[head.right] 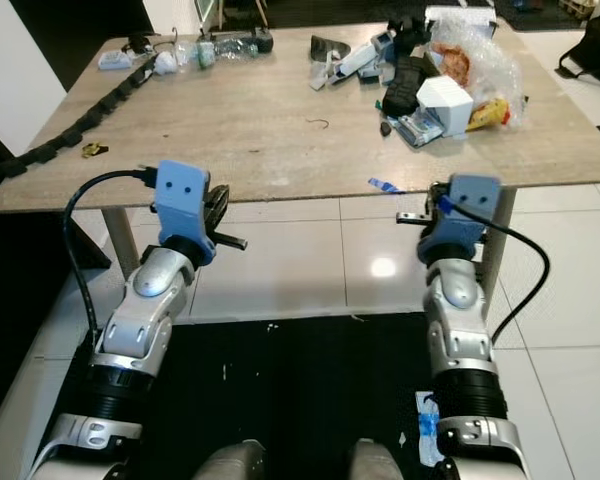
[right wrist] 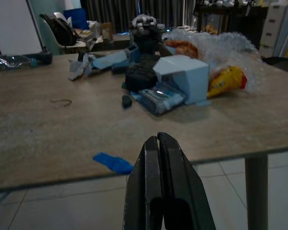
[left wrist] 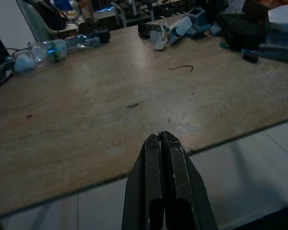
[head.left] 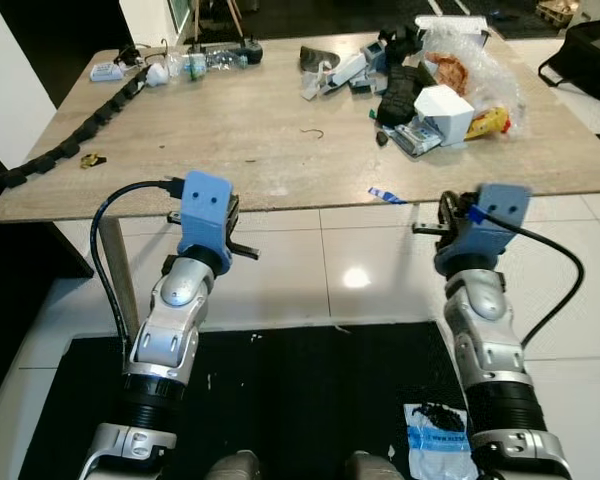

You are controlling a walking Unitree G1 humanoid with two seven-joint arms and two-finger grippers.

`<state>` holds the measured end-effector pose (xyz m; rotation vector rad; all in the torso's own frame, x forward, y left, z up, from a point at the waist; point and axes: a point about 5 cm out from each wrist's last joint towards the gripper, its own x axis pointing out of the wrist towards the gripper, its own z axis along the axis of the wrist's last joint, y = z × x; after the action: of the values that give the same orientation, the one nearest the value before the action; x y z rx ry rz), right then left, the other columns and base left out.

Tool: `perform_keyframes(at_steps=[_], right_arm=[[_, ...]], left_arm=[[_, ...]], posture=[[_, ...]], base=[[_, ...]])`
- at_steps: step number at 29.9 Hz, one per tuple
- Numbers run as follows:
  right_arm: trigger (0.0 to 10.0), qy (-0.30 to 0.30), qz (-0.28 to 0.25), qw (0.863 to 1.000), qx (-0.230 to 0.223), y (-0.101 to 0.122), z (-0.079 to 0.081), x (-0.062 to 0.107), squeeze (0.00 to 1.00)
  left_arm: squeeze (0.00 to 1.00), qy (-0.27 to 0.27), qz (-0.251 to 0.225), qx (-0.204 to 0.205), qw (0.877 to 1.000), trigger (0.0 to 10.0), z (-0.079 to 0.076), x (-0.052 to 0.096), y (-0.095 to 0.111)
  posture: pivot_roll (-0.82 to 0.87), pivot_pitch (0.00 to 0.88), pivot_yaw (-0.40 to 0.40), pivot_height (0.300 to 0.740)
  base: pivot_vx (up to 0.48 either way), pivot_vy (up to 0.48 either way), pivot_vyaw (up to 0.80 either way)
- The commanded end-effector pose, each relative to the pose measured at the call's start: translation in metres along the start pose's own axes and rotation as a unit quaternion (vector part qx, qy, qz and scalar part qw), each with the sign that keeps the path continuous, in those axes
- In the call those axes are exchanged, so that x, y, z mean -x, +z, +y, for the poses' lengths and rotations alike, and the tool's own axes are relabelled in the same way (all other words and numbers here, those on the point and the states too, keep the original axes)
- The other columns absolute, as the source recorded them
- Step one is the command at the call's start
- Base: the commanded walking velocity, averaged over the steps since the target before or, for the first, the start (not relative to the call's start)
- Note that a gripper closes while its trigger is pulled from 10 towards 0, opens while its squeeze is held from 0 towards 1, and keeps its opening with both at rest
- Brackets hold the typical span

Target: Picking trash to rubbish bin

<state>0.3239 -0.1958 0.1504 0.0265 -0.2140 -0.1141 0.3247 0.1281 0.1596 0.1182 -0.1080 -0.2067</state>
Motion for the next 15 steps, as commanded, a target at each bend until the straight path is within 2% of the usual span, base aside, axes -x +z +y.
perform_keyframes(at_steps=[1,15], right_arm=[[10.0,0.003,0.001,1.0,-0.004,0.0003,0.0022,0.0002,0.0],[10.0,-0.009,0.0,1.0,-0.001,0.0,-0.003,0.0017,0.0]], left_arm=[[0.0,0.0,0.012,-0.006,1.0,10.0,0.0021,0.0027,-0.0037],[0.0,-0.008,0.008,-0.005,1.0,10.0,-0.0015,0.0007,-0.0002]], posture=[[-0.02,0.058,0.041,0.74],[-0.02,0.059,0.047,0.74]], base=[[0.274,0.0,0.0],[0.275,0.0,0.0]])
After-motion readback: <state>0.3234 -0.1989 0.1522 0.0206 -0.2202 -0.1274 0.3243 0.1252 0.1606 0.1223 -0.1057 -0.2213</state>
